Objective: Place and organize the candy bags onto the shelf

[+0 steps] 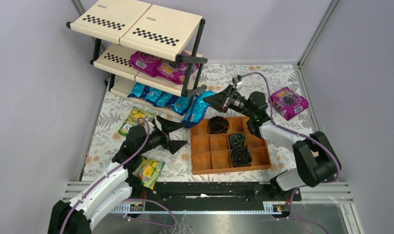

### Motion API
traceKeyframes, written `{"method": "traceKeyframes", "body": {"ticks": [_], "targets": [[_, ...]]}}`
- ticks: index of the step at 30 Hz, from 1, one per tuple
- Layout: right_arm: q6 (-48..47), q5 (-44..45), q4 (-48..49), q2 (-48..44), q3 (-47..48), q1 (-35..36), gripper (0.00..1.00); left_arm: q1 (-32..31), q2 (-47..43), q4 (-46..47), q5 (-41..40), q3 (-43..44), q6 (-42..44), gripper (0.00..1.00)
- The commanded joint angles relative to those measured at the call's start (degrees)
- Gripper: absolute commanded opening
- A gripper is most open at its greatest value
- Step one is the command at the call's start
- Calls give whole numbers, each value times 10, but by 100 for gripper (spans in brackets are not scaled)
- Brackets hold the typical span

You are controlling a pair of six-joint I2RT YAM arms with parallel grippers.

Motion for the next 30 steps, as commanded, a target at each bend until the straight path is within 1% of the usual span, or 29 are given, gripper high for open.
{"method": "traceKeyframes", "body": {"ticks": [1,7,9,13,17,19,23,27,30], "targets": [[64,62,232,35,4,31,0,-1,-25,36,-14,-5,-137,99],[54,101,259,64,0,71,0,-1,-8,51,-10,-15,-182,99],[60,111,281,73,-6,77,0,-1,7,111,-12,-34,-207,99],[78,121,315,86,-5,88,0,-1,35,138,-12,-42,-218,99],[81,137,341,85,-19,106,0,-1,59,252,-48,-66,-246,99],[80,146,354,80,-30,110,0,-1,69,286,-62,-65,-251,99],[71,175,372,74,-58,119,0,-1,92,306,-74,-49,-240,99],[88,188,416,86,-72,124,0,-1,110,350,-84,-54,-257,99],[95,199,445,93,-76,129,0,-1,122,350,-80,-45,-251,99]]}}
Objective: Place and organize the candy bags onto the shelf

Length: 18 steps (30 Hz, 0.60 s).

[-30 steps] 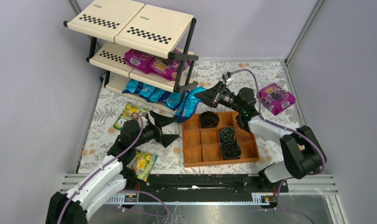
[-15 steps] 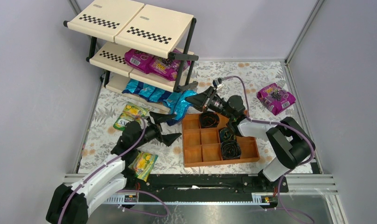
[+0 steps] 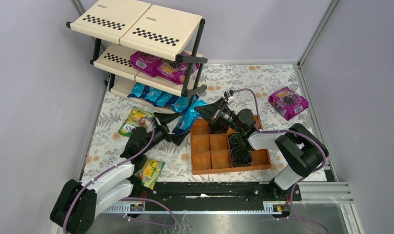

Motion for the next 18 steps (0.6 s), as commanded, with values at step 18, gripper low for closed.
{"method": "traceKeyframes", "body": {"ticks": [18], "targets": [[20,40,208,-29,32,40,0,-1,92,189,-19,-4,-85,85]]}}
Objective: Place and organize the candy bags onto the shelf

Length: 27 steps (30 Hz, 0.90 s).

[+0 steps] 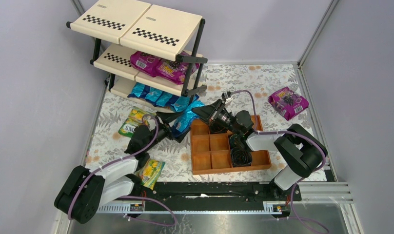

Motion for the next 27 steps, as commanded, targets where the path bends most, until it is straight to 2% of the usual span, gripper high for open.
{"method": "traceKeyframes", "body": {"ticks": [1,4,9,12,15,17,18,21,22,27], "targets": [[16,6,201,-33,29,13,0,-1,0,112,-25,-12,-80,79],[16,15,201,-48,5,17,0,0,-5,150,-48,-29,-74,65],[19,20,171,-71,-24,19,0,1,-30,110,-52,-11,6,58],[17,21,150,-83,-47,21,4,7,-55,74,-54,5,61,53],[12,46,133,-101,-88,29,4,35,-100,-38,-32,40,157,46],[5,59,120,-113,-106,32,4,55,-144,-148,-39,70,225,36],[1,61,120,-114,-109,33,4,62,-163,-194,-48,84,254,34],[0,59,123,-108,-106,34,4,71,-195,-257,-71,107,297,28],[0,56,123,-103,-104,34,8,73,-197,-262,-72,112,303,26],[11,36,120,-74,-97,35,41,98,-186,-310,-42,152,363,14]]}}
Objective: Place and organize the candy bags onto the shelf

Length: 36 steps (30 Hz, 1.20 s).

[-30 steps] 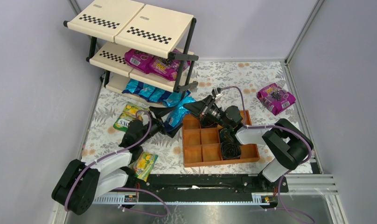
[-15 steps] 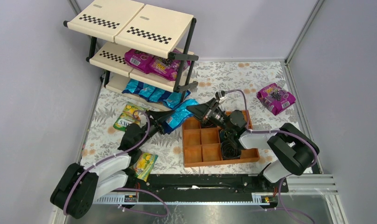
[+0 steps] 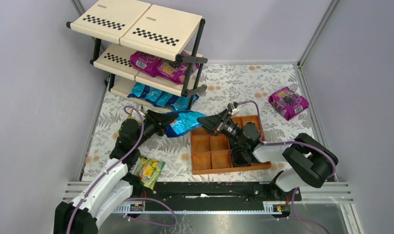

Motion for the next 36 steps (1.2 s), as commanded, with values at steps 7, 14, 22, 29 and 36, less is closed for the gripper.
{"method": "traceKeyframes", "body": {"ticks": [7,14,22,29,36], "targets": [[-46,-34,26,-24,-35,-7,62,65,-19,-226,-107,174,314,5],[-125,-49,-108,-157,-68,-55,68,157,26,-385,-155,286,492,1],[-296,2,-433,-361,-13,-60,90,267,108,-352,-199,349,509,0],[-387,10,-595,-461,34,-68,100,403,165,-212,-102,314,367,0],[-429,20,-672,-512,70,-70,100,455,230,58,-62,242,243,4]]}}
